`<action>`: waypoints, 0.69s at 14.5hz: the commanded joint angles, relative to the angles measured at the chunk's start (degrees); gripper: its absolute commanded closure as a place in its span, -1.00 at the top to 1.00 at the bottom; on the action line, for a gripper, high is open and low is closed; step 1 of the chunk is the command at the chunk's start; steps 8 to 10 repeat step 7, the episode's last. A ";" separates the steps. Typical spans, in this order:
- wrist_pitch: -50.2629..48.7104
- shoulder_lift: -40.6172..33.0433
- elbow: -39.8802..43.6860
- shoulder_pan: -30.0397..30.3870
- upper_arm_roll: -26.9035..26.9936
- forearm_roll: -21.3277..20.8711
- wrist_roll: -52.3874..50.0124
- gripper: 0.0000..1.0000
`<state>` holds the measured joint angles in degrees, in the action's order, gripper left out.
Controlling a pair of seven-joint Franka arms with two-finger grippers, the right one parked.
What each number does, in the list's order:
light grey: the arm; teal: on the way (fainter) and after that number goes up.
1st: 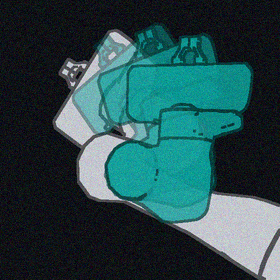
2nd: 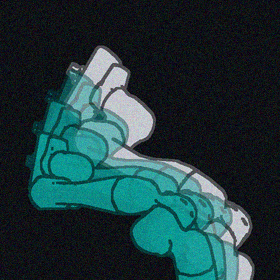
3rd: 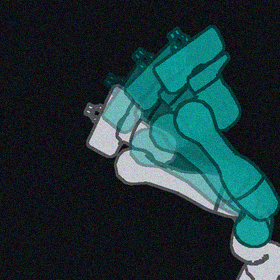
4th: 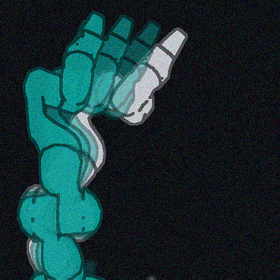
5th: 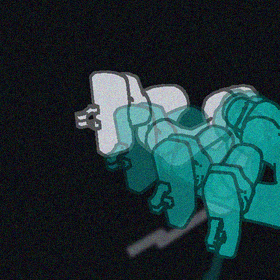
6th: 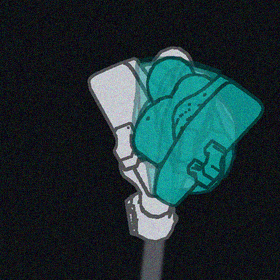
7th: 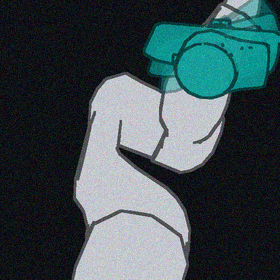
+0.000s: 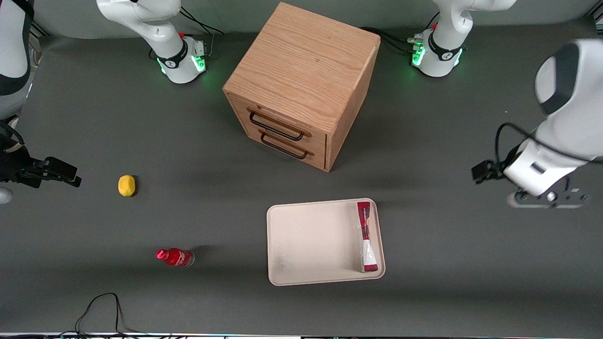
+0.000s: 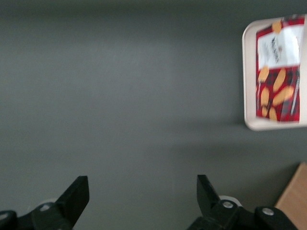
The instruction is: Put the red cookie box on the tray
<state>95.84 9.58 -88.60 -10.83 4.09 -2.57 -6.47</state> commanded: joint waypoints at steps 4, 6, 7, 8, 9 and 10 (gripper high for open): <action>-7.57 -14.58 -8.34 3.35 -0.31 1.07 4.00 1.00; -9.52 -15.82 -8.25 3.97 -0.31 3.08 4.09 1.00; -9.53 -15.99 -8.34 4.15 -0.31 3.18 4.27 1.00; -9.53 -15.99 -8.34 4.15 -0.31 3.18 4.27 1.00; -9.53 -15.99 -8.34 4.15 -0.31 3.18 4.27 1.00; -9.53 -15.99 -8.34 4.15 -0.31 3.18 4.27 1.00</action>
